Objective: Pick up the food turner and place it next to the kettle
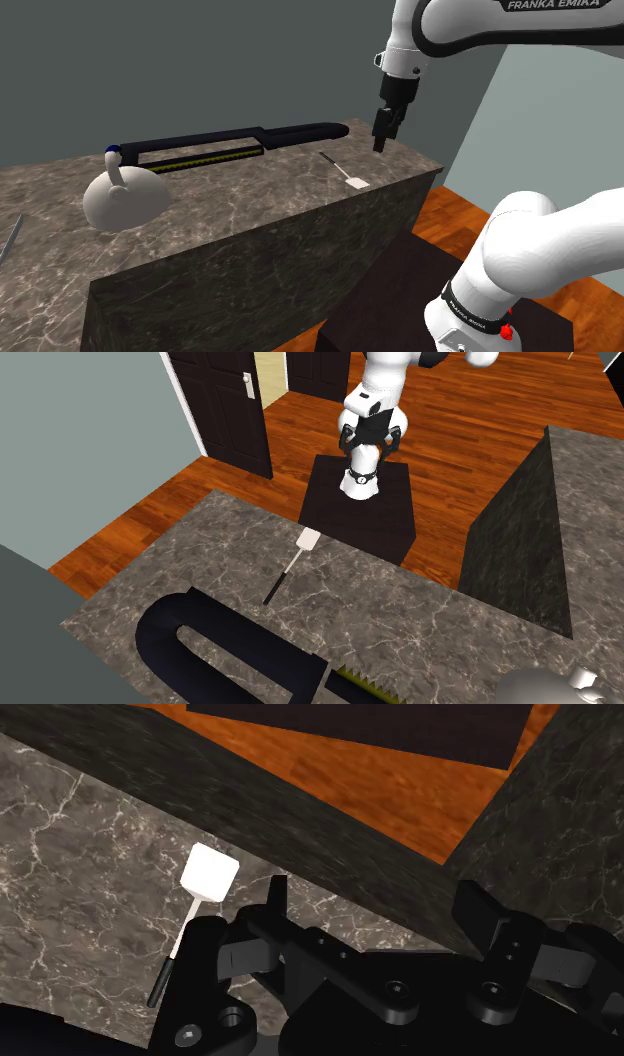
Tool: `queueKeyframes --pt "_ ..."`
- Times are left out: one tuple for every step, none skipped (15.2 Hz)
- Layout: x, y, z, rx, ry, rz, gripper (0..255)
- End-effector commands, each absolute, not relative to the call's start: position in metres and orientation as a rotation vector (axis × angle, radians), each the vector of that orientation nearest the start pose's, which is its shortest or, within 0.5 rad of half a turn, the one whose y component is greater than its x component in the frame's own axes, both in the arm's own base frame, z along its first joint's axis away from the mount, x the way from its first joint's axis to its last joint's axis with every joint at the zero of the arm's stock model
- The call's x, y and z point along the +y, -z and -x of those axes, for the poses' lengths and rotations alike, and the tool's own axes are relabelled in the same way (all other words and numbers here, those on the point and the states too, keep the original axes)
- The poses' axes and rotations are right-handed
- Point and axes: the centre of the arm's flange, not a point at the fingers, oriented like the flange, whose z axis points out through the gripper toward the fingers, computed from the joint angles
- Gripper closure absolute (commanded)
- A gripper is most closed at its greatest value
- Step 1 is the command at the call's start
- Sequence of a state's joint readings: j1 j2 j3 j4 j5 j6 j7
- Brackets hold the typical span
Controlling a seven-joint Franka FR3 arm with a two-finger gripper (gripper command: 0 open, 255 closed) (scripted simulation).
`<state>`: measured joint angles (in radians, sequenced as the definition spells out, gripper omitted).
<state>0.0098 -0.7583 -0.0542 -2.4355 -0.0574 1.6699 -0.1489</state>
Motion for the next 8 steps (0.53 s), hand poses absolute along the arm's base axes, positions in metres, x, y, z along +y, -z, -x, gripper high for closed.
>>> queueKeyframes --pt "-0.023 -0.552 -0.320 -0.198 -0.015 3.154 0" --pt "-0.028 -0.545 -0.329 -0.170 -0.011 3.156 0" --pt "-0.033 -0.537 -0.338 -0.143 -0.006 3.157 0" --pt "-0.039 -0.529 -0.347 -0.115 -0.001 3.158 0" --pt "-0.044 -0.521 -0.356 -0.087 0.003 3.158 0" --pt "-0.050 -0.514 -0.365 -0.059 0.008 3.158 0" --pt "-0.055 -0.506 -0.373 -0.031 0.012 3.159 0" --pt "-0.061 -0.499 -0.382 -0.004 0.017 3.158 0"
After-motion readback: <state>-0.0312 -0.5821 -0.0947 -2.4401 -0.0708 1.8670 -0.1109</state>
